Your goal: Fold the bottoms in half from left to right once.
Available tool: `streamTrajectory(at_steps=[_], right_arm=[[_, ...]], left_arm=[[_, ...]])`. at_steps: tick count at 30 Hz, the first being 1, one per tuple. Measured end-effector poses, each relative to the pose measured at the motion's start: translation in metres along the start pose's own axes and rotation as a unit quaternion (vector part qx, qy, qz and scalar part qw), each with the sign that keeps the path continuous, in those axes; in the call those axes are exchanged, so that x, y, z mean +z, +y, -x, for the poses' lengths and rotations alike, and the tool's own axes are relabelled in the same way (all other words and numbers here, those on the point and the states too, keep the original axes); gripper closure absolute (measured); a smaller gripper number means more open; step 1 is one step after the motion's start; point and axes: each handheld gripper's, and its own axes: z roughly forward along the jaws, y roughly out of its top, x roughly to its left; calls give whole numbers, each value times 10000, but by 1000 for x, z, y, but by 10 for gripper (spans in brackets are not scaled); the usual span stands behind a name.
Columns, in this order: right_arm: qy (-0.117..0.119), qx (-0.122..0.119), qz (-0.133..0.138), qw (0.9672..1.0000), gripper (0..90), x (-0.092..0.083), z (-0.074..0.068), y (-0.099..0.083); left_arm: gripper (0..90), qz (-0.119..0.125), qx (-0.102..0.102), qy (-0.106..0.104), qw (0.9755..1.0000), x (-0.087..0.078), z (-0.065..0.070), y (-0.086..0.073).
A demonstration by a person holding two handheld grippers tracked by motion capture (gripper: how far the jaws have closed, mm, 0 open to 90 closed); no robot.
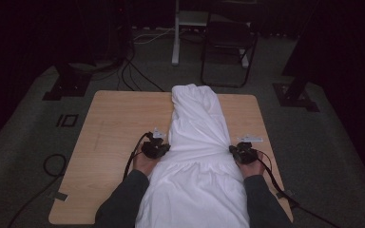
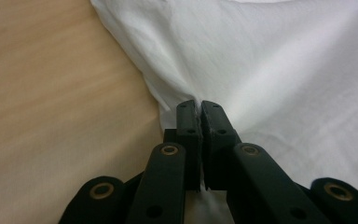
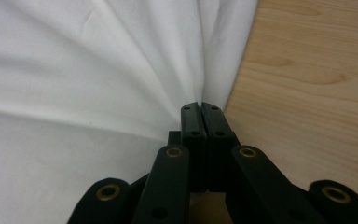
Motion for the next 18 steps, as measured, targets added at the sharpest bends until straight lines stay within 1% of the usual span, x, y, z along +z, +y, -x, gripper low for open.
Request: streamTrajectory(at_steps=[1,2,4,8,11,13,14,15,16,17,18], right_arm=[[18,-67,8,10000,888,-3,-4,-3],[18,-67,8,10000,888,-3,-4,-3],[79,-154,5,9999,887,-9,-10,-9],[290,-267,-75,9992,887,-24,-24,-23],[457,-403,-160,9980,886,-40,-36,-37],[577,-465,-225,9970,883,-50,-44,-46],[665,-467,-267,9963,861,-55,-47,-50],[776,-447,-317,9955,803,-59,-48,-52],[881,-490,-338,9943,717,-62,-49,-54],[857,-565,-236,9944,641,-65,-49,-54],[811,-576,-79,9950,581,-68,-47,-52]], left_arm=[[874,26,3,-26,10000,-4,0,-5],[875,26,3,-26,10000,-4,0,-5],[875,107,-31,-44,9999,-14,5,-19],[874,154,-26,-111,9998,-36,18,-45],[873,92,64,-187,9998,-52,29,-61],[871,24,181,-217,9996,-59,34,-68],[866,25,169,-223,9996,-62,36,-70],[854,44,176,-215,9996,-63,36,-70],[816,105,179,-170,9996,-64,34,-70],[753,177,176,-155,9996,-65,32,-68],[720,265,131,-171,9994,-65,29,-65]])
